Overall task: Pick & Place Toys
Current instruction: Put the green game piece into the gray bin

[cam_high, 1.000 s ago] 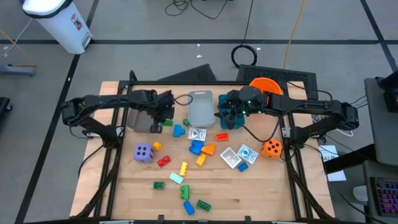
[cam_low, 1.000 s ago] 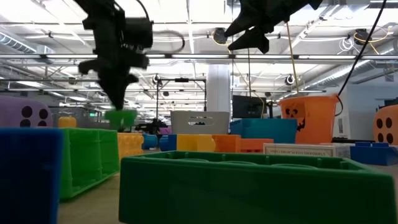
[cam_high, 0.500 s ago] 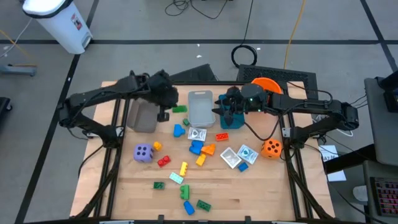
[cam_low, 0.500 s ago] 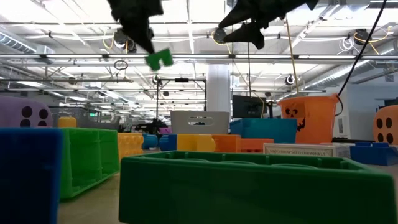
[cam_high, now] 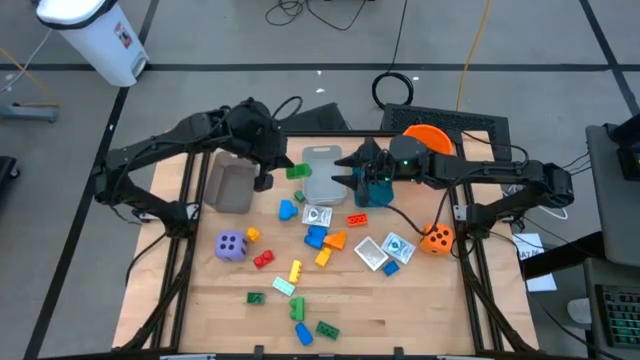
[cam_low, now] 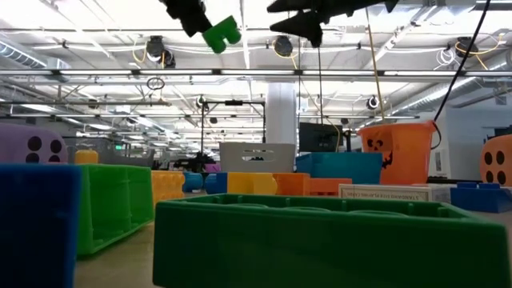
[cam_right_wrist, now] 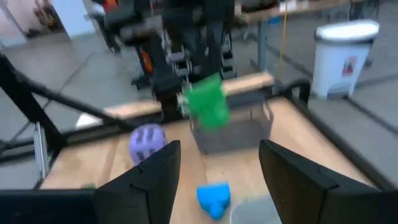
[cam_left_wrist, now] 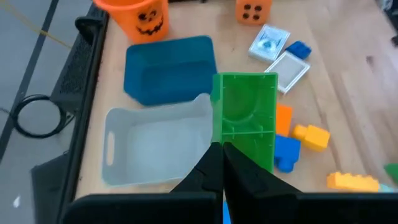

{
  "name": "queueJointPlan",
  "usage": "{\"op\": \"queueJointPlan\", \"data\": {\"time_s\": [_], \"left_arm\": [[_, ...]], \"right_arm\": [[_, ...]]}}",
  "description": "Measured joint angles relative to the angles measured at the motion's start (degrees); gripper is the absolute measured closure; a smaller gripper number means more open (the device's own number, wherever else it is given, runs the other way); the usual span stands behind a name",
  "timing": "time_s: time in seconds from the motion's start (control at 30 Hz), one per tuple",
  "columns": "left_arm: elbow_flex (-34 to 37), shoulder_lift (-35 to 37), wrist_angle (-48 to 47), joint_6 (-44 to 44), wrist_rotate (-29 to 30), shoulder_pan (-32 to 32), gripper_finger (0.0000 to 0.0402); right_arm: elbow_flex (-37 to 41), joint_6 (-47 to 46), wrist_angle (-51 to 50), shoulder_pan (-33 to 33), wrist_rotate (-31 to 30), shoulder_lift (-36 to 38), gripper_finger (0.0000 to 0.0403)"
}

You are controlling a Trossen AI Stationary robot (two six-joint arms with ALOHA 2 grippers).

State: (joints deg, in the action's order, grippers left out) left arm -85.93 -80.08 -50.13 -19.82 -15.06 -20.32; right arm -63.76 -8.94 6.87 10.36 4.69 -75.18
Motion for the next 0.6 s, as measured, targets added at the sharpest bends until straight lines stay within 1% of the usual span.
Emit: {"op": "queueJointPlan", "data": {"time_s": [0.13,0.27,0.6], "left_arm": [[0.0,-1.6,0.9,1.9,-0.5,1.6,0.0401],[0.0,-3.5,1.2,4.5,-4.8,2.0,0.0401],[0.0,-4.0,5.5,7.2,-9.0,2.1,0.0401]], "right_arm": [[0.0,0.7,2.2,-0.4,0.5,-1.3,0.0193],[0.0,0.3,2.8,-0.4,3.1,-1.7,0.0193],[0.0,2.8,2.7,-2.3,3.1,-1.7,0.0192]]}}
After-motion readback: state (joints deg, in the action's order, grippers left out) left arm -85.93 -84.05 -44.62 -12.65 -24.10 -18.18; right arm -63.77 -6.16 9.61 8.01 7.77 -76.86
